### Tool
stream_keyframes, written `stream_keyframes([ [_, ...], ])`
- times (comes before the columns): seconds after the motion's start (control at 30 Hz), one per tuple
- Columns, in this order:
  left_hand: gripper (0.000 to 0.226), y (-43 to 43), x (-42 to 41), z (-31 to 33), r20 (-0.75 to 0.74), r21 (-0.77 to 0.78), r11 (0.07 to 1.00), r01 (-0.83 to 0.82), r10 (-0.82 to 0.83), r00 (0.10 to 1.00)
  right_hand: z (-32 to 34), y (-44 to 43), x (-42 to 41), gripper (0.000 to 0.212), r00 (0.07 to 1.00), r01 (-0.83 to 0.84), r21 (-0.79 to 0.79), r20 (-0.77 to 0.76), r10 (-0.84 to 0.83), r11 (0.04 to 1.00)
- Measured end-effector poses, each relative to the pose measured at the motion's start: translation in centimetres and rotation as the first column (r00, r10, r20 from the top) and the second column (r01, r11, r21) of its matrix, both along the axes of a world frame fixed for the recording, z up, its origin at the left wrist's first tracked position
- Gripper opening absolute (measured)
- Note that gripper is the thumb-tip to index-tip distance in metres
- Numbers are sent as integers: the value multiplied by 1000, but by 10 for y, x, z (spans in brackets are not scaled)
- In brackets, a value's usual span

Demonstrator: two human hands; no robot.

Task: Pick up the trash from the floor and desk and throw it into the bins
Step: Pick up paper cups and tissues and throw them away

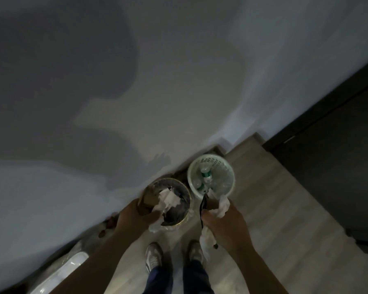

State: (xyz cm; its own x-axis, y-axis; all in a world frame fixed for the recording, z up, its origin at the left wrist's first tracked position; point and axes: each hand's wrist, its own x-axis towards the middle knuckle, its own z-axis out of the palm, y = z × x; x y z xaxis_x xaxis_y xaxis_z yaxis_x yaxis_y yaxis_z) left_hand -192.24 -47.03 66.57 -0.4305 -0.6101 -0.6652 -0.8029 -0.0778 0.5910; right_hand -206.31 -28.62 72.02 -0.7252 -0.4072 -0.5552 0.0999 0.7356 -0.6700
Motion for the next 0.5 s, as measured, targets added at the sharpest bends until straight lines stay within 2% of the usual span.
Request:
stream_keyframes([
  [0.2,27,-1,-34,-87,72,13,998,-68,67,995,-82,-9,-33,28,993,-64,34,99,61,997],
  [0.33,25,3,-48,-151,102,37,995,-96,92,991,-140,-8,-53,36,989,-110,98,108,99,989],
  [0.43,46,6,-60,-198,120,17,999,-36,33,992,-179,-2,-64,34,988,-131,117,102,119,985],
  [0.5,51,7,-72,-225,140,6,1000,5,-6,990,-204,4,-70,33,986,-150,119,95,140,981],
])
